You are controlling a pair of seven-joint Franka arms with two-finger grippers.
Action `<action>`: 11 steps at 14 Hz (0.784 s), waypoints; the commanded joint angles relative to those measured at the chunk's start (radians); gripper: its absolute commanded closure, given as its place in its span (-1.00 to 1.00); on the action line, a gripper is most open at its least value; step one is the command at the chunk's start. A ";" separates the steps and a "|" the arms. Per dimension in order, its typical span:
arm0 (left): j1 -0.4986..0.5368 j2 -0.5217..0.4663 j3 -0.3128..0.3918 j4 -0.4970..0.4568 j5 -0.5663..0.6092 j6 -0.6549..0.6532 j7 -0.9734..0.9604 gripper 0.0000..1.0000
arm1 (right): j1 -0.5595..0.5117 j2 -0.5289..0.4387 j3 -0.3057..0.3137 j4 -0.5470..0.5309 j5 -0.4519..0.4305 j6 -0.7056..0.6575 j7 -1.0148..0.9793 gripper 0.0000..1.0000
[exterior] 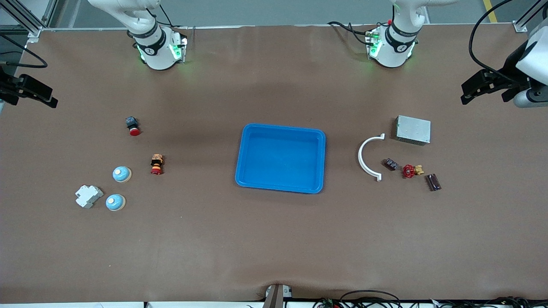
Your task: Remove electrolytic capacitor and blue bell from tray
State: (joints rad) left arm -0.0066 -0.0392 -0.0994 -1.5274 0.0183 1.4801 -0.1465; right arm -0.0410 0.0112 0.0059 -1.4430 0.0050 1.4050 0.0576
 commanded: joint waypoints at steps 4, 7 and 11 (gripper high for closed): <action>0.000 -0.051 -0.009 -0.008 0.003 -0.052 0.010 -1.00 | -0.013 -0.005 0.009 0.007 0.009 -0.003 0.011 -1.00; -0.001 -0.034 -0.008 0.007 0.011 -0.052 -0.002 -1.00 | -0.013 -0.007 0.009 0.007 0.009 -0.003 0.011 -1.00; 0.004 -0.024 -0.006 0.030 0.011 -0.054 0.001 -1.00 | -0.013 -0.007 0.009 0.007 0.009 -0.001 0.011 -1.00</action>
